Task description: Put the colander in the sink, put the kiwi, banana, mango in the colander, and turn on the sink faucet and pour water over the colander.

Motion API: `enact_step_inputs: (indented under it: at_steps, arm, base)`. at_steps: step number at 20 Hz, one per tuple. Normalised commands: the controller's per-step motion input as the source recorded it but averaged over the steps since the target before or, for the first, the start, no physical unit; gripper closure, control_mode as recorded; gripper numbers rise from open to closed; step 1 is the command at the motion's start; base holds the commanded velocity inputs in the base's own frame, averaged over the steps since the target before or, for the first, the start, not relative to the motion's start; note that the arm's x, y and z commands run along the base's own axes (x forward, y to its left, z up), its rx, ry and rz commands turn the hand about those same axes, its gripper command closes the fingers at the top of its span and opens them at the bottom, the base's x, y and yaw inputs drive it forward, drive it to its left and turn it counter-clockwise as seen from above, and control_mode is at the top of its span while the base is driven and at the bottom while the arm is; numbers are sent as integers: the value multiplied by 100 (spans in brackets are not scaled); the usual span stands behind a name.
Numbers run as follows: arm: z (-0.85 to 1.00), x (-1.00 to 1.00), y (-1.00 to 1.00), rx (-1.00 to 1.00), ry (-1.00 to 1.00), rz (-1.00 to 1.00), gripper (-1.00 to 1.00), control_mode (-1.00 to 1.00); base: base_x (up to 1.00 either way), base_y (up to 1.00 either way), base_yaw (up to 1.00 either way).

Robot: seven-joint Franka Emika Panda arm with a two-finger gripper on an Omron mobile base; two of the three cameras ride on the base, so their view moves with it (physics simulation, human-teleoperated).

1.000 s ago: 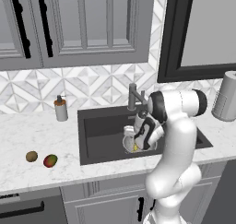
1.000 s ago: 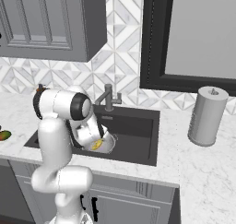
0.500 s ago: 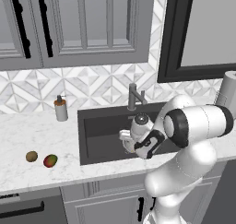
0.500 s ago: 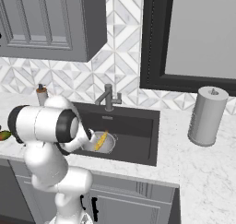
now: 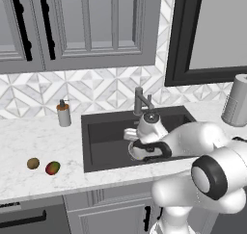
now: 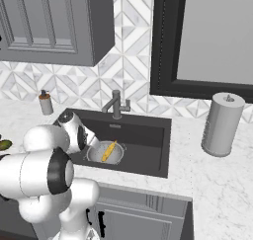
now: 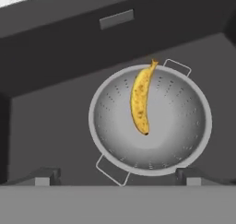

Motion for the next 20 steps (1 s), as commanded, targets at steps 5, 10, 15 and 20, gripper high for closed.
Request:
enact_step_inputs:
  at_steps: [5, 10, 15, 20]
  arm:
    - [87, -15, 31, 0, 24, 1, -100, -100]
    - [39, -34, 49, -3, 20, 0, -100, -100]
    - [0, -38, 67, -6, 18, 2, -100, -100]
    - [0, -38, 70, -2, 19, 7, -100, -100]
  base:
    - [0, 0, 0]
    - [0, 0, 0]
    - [0, 0, 0]
    - [0, 0, 0]
